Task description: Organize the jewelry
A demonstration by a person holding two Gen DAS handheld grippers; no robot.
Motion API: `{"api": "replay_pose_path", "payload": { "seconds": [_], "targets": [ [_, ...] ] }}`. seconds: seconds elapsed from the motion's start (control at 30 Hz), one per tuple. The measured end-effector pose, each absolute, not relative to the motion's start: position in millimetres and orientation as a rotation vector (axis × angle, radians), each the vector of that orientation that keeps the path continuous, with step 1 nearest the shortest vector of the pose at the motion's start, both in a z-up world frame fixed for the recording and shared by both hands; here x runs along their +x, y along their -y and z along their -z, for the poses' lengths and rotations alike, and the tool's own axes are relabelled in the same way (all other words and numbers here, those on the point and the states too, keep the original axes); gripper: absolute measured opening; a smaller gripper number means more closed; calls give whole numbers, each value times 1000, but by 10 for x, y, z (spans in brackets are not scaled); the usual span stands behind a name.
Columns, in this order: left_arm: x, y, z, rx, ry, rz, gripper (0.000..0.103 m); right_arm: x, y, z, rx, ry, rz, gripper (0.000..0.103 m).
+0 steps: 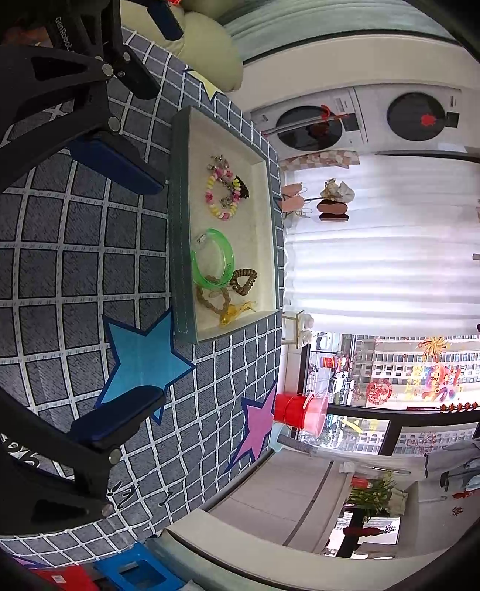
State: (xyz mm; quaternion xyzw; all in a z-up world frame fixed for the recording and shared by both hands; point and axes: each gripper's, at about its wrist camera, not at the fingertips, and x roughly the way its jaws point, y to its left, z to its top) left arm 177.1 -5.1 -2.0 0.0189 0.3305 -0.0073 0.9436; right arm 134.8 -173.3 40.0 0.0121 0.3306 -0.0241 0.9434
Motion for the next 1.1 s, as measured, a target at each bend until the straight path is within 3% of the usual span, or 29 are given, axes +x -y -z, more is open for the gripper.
{"api": "replay_pose_path", "payload": {
  "seconds": [1.1],
  "targets": [
    [1811,22,25,30,-678,2,103,1369,1653,-422,19,-667,33,103]
  ]
}}
